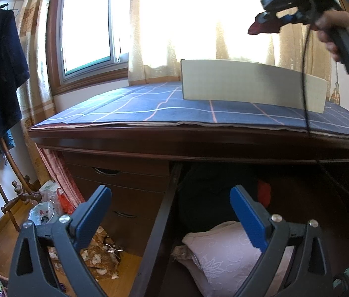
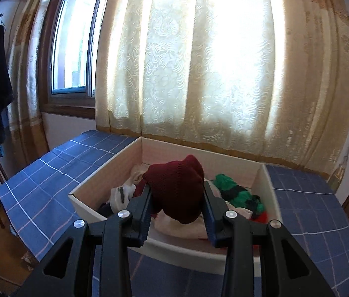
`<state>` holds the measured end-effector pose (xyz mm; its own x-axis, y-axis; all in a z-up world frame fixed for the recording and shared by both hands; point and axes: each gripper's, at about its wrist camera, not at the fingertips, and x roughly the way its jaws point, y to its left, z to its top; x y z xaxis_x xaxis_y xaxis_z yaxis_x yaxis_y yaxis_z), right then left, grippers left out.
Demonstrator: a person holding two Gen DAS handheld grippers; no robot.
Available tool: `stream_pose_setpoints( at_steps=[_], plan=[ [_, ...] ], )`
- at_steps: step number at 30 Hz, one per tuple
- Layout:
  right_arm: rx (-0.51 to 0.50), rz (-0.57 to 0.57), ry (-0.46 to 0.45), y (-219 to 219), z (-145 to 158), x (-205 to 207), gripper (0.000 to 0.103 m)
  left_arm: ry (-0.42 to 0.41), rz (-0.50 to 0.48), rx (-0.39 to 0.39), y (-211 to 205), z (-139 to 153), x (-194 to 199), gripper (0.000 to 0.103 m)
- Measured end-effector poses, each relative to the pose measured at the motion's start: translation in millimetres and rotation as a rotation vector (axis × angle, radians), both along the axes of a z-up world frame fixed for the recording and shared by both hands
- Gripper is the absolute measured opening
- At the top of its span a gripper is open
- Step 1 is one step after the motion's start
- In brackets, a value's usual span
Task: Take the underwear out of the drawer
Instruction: 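Carry the dark red sock with the right gripper over the box, then open the right gripper to drop the dark red sock into the box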
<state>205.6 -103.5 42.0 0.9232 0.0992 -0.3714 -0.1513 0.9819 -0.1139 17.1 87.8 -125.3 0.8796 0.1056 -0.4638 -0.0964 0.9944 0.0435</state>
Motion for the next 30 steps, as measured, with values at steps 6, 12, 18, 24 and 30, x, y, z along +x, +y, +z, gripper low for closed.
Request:
stream_pose_setpoints(
  at_steps=[6,12,18,24,30],
  plan=[
    [0.025,0.007,0.051,20.1,-10.3,37.9,0.039,-0.002,-0.008,-0.002,0.5,0.0,-1.5,0.098],
    [0.029,0.003,0.074,32.7,-14.7,54.2,0.039,0.0,-0.016,-0.009,1.4,-0.7,-1.2,0.098],
    [0.02,-0.006,0.077,39.6,-11.7,66.8,0.039,0.004,-0.018,-0.015,1.6,-0.8,-1.9,0.098],
    [0.023,-0.036,0.087,37.4,-3.8,90.4,0.039,0.008,-0.015,-0.012,0.8,-0.7,-0.9,0.098],
    [0.008,-0.073,0.117,36.1,-1.7,119.7,0.039,0.013,-0.018,-0.014,-0.2,-0.9,-1.7,0.098]
  ],
)
